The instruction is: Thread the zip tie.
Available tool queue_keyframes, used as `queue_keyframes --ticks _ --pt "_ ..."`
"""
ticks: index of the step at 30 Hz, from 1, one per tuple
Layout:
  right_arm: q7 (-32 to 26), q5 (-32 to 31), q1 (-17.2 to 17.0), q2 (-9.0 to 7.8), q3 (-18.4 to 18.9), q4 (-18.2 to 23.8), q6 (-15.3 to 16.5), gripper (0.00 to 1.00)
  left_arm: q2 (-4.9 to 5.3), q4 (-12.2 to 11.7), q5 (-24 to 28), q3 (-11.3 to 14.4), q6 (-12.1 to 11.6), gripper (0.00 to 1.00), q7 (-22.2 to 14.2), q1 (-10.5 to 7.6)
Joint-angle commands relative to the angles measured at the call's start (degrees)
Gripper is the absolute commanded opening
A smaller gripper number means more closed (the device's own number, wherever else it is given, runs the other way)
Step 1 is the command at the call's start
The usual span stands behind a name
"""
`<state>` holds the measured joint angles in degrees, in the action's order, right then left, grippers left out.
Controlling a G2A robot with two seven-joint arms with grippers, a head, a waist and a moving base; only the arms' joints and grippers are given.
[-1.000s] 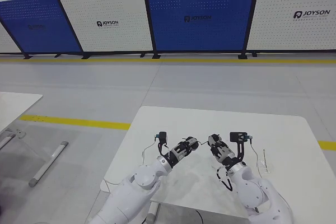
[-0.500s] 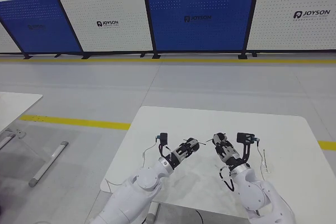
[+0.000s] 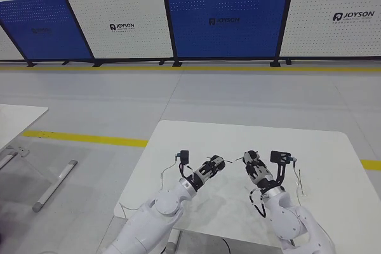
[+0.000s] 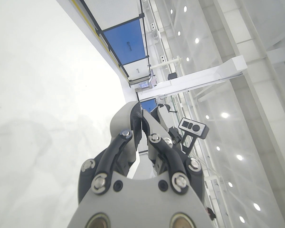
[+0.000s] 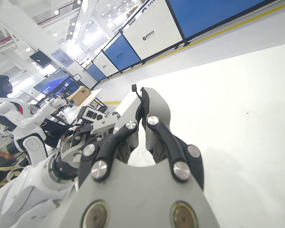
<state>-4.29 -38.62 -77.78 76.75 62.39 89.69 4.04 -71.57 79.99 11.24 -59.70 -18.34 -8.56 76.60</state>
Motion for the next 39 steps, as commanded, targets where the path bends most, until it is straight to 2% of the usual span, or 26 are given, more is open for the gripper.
queue_keyframes --ticks 1,6,13,17,28,39 --pt "0.12 0.04 -0.21 -0.01 0.23 0.12 0.15 0.0 -0.13 -0.2 -1.66 0.27 -0.64 0.0 2.28 0.03" --pt "0.36 0.29 -0.54 -0.02 0.78 0.42 0.4 0.0 -0.13 -0.1 -4.77 0.39 -1.15 0.0 3.35 0.29" --pt "0.51 0.23 -0.65 -0.01 0.76 0.46 0.33 0.0 -0.13 -0.1 -4.77 0.39 -1.15 0.0 3.35 0.29" --pt "0.81 -0.65 -0.78 0.23 -0.49 0.54 0.03 0.0 -0.13 -0.1 -4.77 0.39 -1.15 0.0 3.35 0.29" --pt "0.47 0.0 1.02 0.82 -1.41 -1.42 -0.21 0.0 -0.13 -0.1 -4.77 0.39 -1.15 0.0 3.35 0.29" --pt "-0.31 1.05 1.88 1.1 -1.35 -2.66 1.44 0.0 -0.13 -0.1 -4.77 0.39 -1.15 0.0 3.35 0.29"
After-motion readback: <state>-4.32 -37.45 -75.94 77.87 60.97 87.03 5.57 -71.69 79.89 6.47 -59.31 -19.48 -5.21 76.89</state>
